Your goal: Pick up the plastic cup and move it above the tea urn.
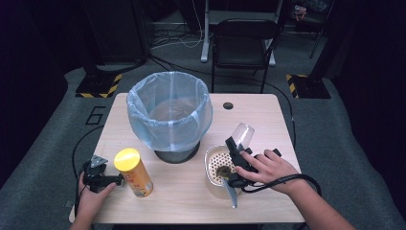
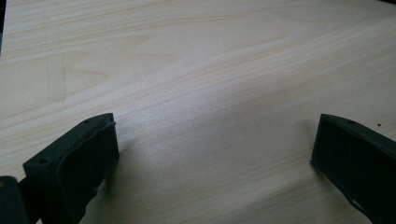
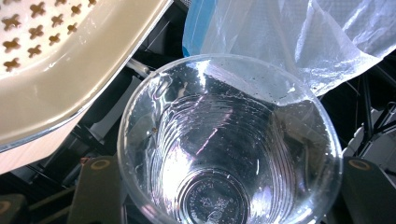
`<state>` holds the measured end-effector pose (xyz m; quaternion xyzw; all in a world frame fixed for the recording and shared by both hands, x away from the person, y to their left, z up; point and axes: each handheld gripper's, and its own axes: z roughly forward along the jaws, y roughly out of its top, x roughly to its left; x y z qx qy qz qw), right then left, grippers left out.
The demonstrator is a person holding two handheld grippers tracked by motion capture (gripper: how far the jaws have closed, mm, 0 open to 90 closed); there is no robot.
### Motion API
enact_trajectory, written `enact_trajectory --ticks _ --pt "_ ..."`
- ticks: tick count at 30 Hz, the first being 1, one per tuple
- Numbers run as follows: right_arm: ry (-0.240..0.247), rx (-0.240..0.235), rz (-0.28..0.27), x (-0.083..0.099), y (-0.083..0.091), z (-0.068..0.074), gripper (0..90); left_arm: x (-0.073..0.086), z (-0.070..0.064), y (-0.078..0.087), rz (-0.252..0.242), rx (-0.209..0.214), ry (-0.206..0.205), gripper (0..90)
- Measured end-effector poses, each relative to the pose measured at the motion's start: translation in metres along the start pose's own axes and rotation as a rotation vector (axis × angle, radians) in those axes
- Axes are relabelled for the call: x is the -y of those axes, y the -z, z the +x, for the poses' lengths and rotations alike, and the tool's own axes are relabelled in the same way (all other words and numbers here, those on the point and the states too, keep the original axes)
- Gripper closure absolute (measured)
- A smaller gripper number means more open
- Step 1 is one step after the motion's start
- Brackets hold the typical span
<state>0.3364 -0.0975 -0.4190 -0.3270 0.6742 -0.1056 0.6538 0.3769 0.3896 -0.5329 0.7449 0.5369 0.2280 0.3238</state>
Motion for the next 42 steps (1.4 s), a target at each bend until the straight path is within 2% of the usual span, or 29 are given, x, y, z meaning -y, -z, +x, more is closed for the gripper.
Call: enact_trajectory --ticks 10,11,12,13,14,16,17,19,20,21,22,23,24,27,28,29,34,35,36,42 --pt "-0.03 -0.002 -0.021 0.0 0.001 -0.001 36.6 0.0 0.0 0.0 0.001 -0.001 -0.004 0.3" --pt "-0.053 -0.004 -0.03 0.0 0.001 -0.001 36.6 0.0 0.0 0.0 0.003 0.0 -0.002 0.3" --pt "-0.053 -0.004 -0.03 0.0 0.001 -0.001 36.6 0.0 0.0 0.0 0.003 0.0 -0.002 0.3" --pt "-0.12 0.006 -0.033 0.001 0.001 -0.002 36.6 0.0 0.0 0.0 0.0 0.0 -0.001 0.3" --pt "-0.07 -0.003 -0.027 0.004 0.002 -0.007 36.5 0.0 0.0 0.0 -0.001 -0.001 -0.003 0.3" --pt "-0.089 -0.006 -0.032 0.005 0.003 -0.01 36.4 0.0 0.0 0.0 -0.001 0.002 0.001 0.3" --pt "-0.15 0.017 -0.04 0.008 0.003 -0.013 36.4 0.0 0.0 0.0 0.002 -0.001 -0.002 0.3" --pt "-0.186 -0.007 -0.057 0.011 0.002 -0.018 36.3 0.0 0.0 0.0 0.001 0.0 -0.002 0.3" --pt "-0.186 -0.007 -0.057 0.011 0.002 -0.018 36.3 0.0 0.0 0.0 0.0 0.0 0.0 0.3" --pt "-0.265 -0.025 -0.047 0.013 0.003 -0.014 36.4 0.0 0.0 0.0 -0.001 -0.001 -0.003 0.3" --pt "-0.306 -0.025 -0.05 0.016 0.002 -0.014 36.3 0.0 0.0 0.0 0.003 0.002 0.001 0.3" --pt "-0.32 -0.021 -0.047 0.017 0.002 -0.015 36.3 0.0 0.0 0.0 -0.002 0.0 0.0 0.3" --pt "-0.369 -0.033 -0.049 0.02 0.002 -0.014 36.3 0.0 0.0 0.0 0.004 0.0 -0.001 0.3" --pt "-0.466 -0.051 -0.051 0.028 0.002 -0.017 36.3 0.0 0.0 0.0 -0.002 -0.001 -0.003 0.3" --pt "-0.484 -0.062 -0.059 0.031 0.003 -0.019 36.3 0.0 0.0 0.0 0.002 -0.001 -0.003 0.3" --pt "-0.532 -0.07 -0.062 0.032 0.003 -0.019 36.3 0.0 0.0 0.0 0.003 0.0 -0.002 0.3" --pt "-0.67 -0.106 -0.079 0.042 0.001 -0.021 36.2 0.0 0.0 0.0 0.002 -0.001 -0.003 0.3" --pt "-0.725 -0.114 -0.068 0.044 0.001 -0.018 36.2 0.0 0.0 0.0 -0.003 -0.001 -0.003 0.3" --pt "-0.722 -0.126 -0.082 0.047 -0.001 -0.02 36.1 0.0 0.0 0.0 0.002 -0.001 -0.003 0.3" --pt "-0.908 -0.164 -0.081 0.066 -0.008 -0.017 36.1 0.0 0.0 0.0 0.001 -0.001 -0.004 0.3"
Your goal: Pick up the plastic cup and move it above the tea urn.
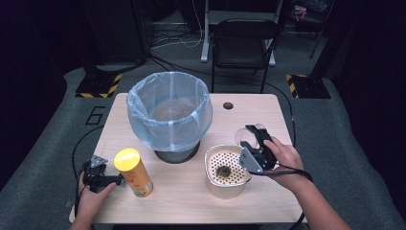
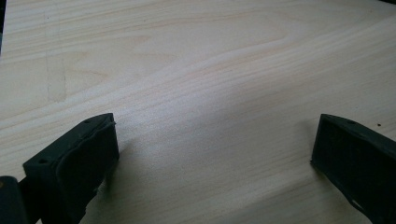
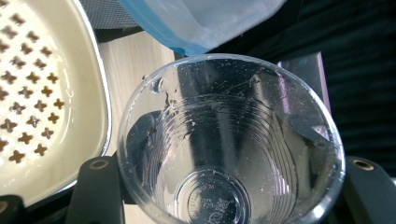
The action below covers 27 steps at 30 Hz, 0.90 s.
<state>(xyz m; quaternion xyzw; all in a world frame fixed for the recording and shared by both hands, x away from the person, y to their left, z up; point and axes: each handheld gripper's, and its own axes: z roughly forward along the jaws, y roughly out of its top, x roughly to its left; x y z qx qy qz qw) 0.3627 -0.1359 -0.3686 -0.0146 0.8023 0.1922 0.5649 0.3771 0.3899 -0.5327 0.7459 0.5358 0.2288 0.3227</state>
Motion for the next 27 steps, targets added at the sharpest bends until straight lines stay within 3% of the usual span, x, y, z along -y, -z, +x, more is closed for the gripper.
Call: enact_trajectory --ticks 6,13,22,27 --pt "-0.213 -0.07 -0.006 0.019 -0.006 -0.016 36.1 0.0 0.0 0.0 0.0 0.0 0.0 0.3" --pt "-0.462 -0.129 -0.095 0.036 -0.004 -0.032 36.1 0.0 0.0 0.0 0.0 0.0 0.0 0.3" --pt "-0.729 -0.225 -0.287 0.024 0.002 -0.064 36.1 0.0 0.0 0.0 0.001 0.0 0.0 0.3" --pt "-0.82 -0.288 -0.359 0.01 0.0 -0.075 36.2 0.0 0.0 0.0 0.001 0.0 0.0 0.3"
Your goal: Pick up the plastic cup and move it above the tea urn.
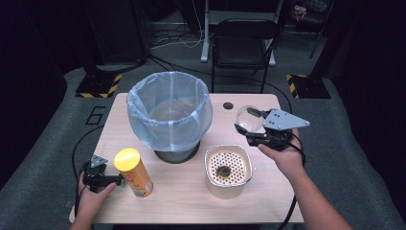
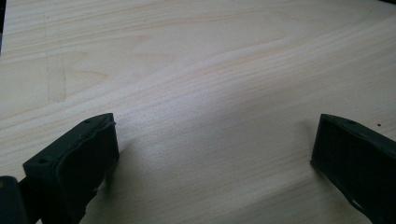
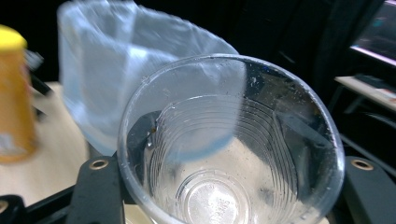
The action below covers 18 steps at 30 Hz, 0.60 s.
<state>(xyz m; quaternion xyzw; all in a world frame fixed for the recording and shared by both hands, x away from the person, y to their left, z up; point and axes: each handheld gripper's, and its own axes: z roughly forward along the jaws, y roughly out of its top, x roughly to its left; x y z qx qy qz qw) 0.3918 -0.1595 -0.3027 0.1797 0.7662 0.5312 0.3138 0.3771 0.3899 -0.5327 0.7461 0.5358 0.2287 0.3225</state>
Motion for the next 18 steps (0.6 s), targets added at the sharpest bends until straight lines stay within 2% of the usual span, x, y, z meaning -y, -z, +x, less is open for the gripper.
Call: enact_trajectory --ticks 4,13,18 --pt "-0.044 -0.05 -0.026 -0.013 -0.006 0.004 36.2 0.0 0.0 0.0 0.0 0.0 0.0 0.3" --pt "-0.03 -0.092 -0.043 -0.04 -0.023 0.012 36.2 0.0 0.0 0.0 -0.001 0.0 0.001 0.3" --pt "-0.031 -0.11 -0.044 -0.063 -0.032 0.015 36.1 0.0 0.0 0.0 -0.001 0.003 0.006 0.3"
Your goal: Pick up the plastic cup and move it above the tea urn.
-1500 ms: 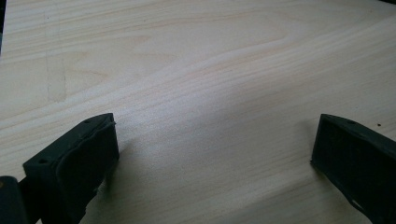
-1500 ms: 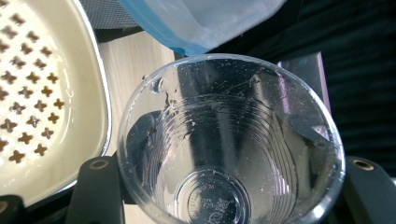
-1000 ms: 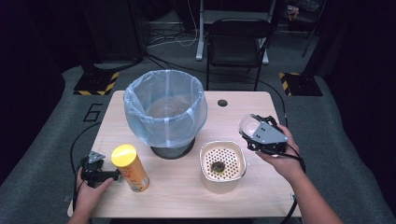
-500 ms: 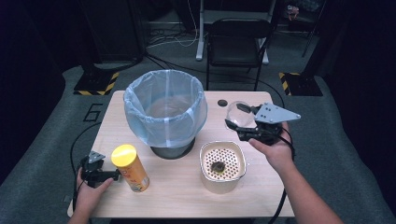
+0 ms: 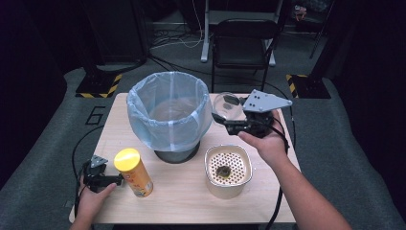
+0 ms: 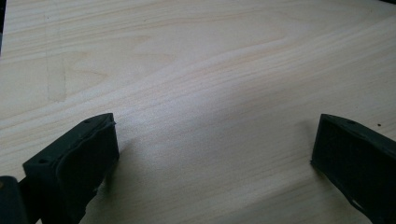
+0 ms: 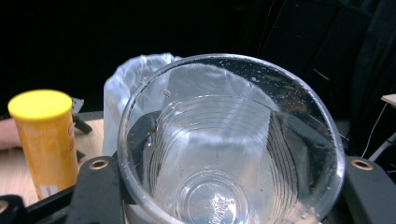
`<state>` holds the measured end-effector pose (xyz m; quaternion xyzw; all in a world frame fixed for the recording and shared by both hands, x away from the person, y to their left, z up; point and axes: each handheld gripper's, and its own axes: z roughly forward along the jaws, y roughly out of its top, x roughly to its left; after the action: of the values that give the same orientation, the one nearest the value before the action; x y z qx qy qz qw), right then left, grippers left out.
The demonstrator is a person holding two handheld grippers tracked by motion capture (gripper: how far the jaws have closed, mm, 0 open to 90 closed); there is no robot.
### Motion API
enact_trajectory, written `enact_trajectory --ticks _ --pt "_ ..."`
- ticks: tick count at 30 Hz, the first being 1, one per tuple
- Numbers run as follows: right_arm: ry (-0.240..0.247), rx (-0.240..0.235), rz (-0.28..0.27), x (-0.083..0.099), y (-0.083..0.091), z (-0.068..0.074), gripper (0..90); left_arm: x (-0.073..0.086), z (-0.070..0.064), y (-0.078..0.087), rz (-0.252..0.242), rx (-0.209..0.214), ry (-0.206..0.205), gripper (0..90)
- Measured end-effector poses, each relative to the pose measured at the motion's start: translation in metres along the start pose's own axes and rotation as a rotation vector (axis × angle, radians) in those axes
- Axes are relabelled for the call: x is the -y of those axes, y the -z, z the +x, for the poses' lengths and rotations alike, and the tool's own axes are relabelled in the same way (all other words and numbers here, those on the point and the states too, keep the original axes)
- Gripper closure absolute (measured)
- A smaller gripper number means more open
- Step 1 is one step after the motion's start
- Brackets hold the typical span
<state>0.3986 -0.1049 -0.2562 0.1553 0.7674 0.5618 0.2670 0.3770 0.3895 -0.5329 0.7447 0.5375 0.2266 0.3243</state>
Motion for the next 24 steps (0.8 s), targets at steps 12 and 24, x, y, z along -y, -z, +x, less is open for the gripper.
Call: enact_trajectory --ticks 12,24 --pt "-0.03 -0.014 -0.006 -0.043 -0.032 -0.005 35.2 0.0 0.0 0.0 0.0 -0.001 -0.003 0.1" --pt "-0.076 -0.034 0.03 -0.055 -0.083 -0.008 34.5 0.0 0.0 0.0 -0.001 0.002 -0.007 0.1"
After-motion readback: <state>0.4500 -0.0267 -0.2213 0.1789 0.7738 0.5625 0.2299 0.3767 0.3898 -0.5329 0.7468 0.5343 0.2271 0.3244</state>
